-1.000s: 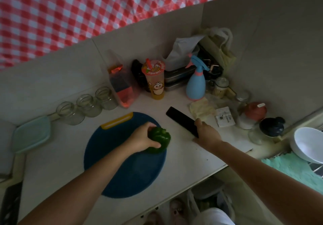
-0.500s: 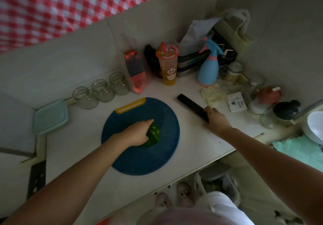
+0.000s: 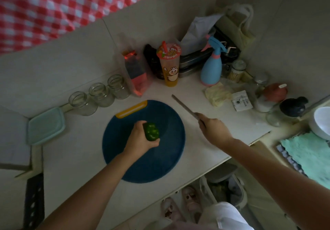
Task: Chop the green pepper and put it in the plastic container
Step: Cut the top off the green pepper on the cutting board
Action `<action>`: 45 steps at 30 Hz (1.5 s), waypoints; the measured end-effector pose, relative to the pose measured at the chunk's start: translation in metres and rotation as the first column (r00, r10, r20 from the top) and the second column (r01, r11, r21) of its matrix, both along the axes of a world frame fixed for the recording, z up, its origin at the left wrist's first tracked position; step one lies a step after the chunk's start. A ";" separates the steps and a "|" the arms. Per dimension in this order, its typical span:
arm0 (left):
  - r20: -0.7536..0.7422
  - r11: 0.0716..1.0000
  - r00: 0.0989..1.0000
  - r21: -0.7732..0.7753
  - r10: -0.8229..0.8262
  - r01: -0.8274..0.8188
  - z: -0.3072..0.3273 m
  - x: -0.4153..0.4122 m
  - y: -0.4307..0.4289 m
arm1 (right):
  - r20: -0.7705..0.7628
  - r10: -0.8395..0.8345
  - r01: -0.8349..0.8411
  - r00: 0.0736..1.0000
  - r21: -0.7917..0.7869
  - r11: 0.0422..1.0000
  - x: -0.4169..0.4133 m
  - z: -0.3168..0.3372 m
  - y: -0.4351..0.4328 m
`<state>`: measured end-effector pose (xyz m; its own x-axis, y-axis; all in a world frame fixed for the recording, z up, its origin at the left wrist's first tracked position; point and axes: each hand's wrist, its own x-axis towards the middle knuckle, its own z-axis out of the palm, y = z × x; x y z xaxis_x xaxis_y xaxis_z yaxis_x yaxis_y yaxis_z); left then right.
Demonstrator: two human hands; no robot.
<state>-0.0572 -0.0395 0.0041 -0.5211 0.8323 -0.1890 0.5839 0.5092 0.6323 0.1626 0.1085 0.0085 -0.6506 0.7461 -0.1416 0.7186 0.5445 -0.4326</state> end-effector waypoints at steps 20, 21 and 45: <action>0.246 0.990 0.966 0.089 0.083 -0.108 -0.012 -0.008 -0.005 | 0.109 0.395 -0.407 0.912 0.148 0.901 0.023 0.013 -0.062; 0.243 0.990 0.966 0.092 0.083 -0.108 -0.012 -0.008 -0.005 | 0.108 0.394 -0.406 0.913 0.142 0.903 0.023 0.013 -0.063; 0.034 0.997 0.999 -0.082 -0.001 0.004 -0.004 -0.005 0.016 | 0.172 0.341 -0.333 0.924 -0.076 0.940 0.005 0.018 -0.050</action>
